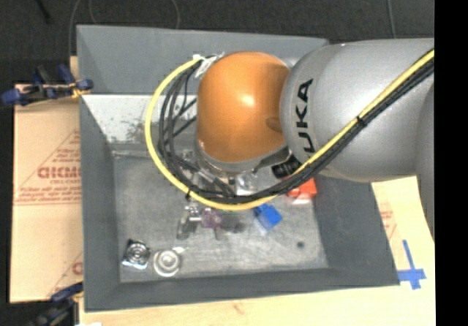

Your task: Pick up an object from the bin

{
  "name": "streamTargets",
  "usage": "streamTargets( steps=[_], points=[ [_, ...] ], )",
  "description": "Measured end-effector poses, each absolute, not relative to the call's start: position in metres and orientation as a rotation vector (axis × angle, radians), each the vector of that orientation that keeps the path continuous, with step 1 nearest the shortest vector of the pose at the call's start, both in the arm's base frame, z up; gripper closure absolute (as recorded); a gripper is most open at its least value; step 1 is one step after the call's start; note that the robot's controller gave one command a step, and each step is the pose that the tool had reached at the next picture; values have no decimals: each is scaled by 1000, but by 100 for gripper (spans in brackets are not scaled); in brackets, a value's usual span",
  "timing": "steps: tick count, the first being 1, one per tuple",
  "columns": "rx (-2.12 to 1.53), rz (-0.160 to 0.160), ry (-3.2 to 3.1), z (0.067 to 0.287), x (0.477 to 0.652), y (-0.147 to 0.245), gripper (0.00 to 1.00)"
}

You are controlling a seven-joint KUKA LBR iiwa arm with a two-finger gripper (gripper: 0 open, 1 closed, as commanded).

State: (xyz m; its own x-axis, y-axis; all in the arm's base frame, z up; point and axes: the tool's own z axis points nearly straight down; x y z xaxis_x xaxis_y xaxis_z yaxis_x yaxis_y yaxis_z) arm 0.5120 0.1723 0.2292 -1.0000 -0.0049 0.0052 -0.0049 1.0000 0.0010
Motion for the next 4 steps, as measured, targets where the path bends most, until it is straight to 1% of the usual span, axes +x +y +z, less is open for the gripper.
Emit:
streamTargets(
  steps=[1, 2, 3, 4],
  points=[
    [342, -4, -3141, 85, 483, 196, 0],
    [158, -21, -3160, 76, 485, 169, 0],
    [292, -6, -3160, 78, 483, 183, 0],
    [136, -24, -3170, 77, 480, 157, 0]
  ],
)
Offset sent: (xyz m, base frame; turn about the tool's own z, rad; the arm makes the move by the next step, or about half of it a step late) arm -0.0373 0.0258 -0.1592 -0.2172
